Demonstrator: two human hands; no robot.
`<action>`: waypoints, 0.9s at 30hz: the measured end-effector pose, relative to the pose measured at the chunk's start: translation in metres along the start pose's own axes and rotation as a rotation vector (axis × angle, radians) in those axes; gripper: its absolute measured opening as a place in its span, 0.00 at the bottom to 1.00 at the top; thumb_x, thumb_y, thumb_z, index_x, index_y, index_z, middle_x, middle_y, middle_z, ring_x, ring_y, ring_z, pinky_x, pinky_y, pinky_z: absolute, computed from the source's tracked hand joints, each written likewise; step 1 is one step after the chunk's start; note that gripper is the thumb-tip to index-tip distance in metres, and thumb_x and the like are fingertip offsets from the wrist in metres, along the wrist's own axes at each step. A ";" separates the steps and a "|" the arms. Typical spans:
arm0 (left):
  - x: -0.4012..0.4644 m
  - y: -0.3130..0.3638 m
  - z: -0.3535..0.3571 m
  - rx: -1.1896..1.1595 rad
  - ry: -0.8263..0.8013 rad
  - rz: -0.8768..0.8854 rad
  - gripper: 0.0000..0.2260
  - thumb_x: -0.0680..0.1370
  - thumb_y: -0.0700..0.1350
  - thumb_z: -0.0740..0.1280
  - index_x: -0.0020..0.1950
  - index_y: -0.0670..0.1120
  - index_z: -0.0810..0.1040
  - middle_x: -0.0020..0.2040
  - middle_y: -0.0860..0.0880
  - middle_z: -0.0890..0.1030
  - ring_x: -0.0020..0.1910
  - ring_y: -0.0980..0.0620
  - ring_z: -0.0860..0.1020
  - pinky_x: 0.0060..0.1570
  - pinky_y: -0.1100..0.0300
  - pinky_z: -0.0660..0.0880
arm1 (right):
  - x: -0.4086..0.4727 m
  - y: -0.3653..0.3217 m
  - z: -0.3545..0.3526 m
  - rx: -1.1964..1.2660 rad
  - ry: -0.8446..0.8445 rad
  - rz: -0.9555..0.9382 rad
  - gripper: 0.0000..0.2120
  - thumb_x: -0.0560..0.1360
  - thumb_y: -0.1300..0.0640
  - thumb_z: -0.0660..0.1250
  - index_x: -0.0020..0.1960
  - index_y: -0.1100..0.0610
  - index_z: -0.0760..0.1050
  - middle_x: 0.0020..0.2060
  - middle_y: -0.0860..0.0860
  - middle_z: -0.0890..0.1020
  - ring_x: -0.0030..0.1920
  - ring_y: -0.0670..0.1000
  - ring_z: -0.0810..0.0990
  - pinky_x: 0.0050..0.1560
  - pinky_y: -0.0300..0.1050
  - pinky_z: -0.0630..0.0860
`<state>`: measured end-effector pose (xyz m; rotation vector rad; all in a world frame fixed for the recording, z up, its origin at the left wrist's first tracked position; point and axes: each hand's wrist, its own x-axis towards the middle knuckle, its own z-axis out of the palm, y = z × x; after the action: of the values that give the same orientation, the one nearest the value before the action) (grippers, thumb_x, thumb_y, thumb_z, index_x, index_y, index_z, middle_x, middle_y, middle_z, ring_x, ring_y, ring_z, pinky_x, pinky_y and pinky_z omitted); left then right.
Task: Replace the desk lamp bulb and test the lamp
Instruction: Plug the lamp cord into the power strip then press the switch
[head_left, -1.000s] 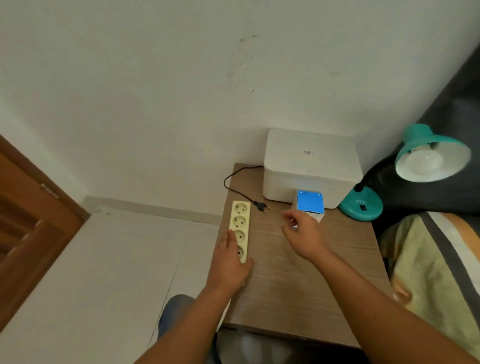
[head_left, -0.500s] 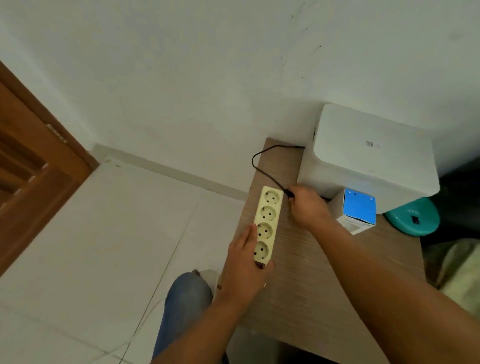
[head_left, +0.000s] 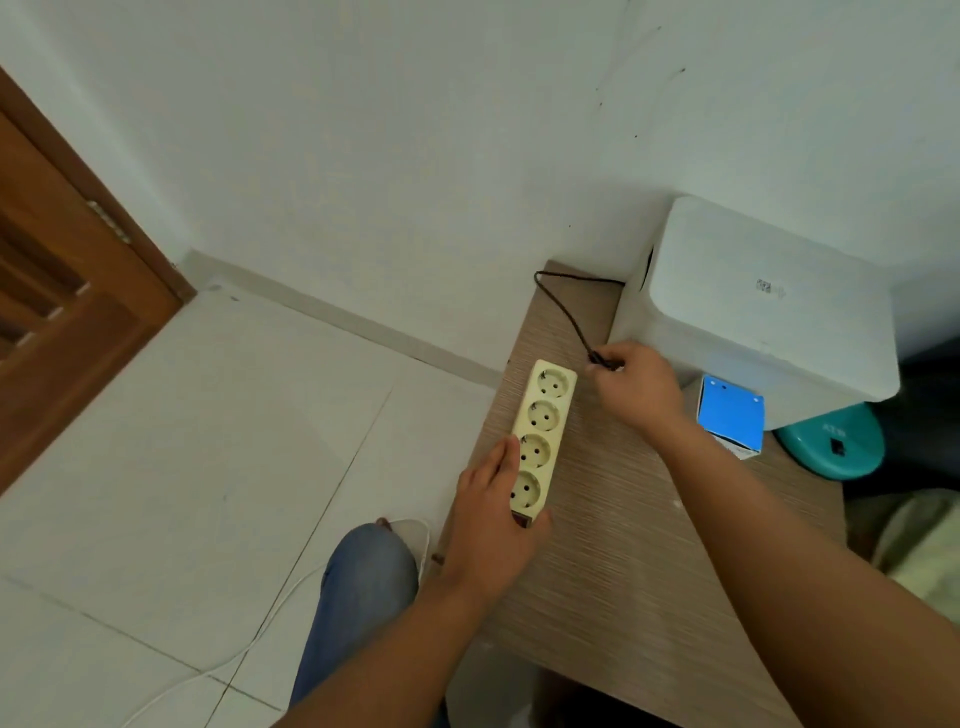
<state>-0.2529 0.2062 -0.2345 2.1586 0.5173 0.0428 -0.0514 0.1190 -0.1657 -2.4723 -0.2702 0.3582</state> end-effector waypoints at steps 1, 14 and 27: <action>0.000 0.001 0.000 -0.001 0.001 -0.001 0.40 0.76 0.53 0.70 0.81 0.51 0.51 0.80 0.53 0.58 0.73 0.53 0.59 0.72 0.55 0.65 | -0.002 -0.003 -0.005 0.083 -0.005 0.011 0.11 0.76 0.56 0.69 0.58 0.54 0.82 0.46 0.47 0.81 0.48 0.49 0.79 0.49 0.42 0.71; 0.000 0.003 0.000 -0.008 0.002 -0.003 0.40 0.76 0.54 0.70 0.81 0.50 0.52 0.80 0.53 0.58 0.74 0.52 0.59 0.73 0.54 0.65 | 0.001 -0.018 0.002 -0.080 -0.185 -0.250 0.09 0.74 0.66 0.70 0.50 0.55 0.83 0.44 0.50 0.85 0.46 0.47 0.82 0.49 0.39 0.77; 0.002 0.000 0.004 -0.013 0.025 -0.007 0.40 0.75 0.53 0.72 0.81 0.49 0.54 0.80 0.53 0.60 0.73 0.51 0.61 0.72 0.55 0.66 | 0.004 -0.023 0.008 -0.330 -0.236 -0.453 0.09 0.75 0.68 0.65 0.50 0.59 0.82 0.45 0.49 0.80 0.44 0.47 0.76 0.41 0.32 0.70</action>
<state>-0.2503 0.2042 -0.2370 2.1463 0.5379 0.0696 -0.0525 0.1423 -0.1586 -2.5817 -1.0396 0.4348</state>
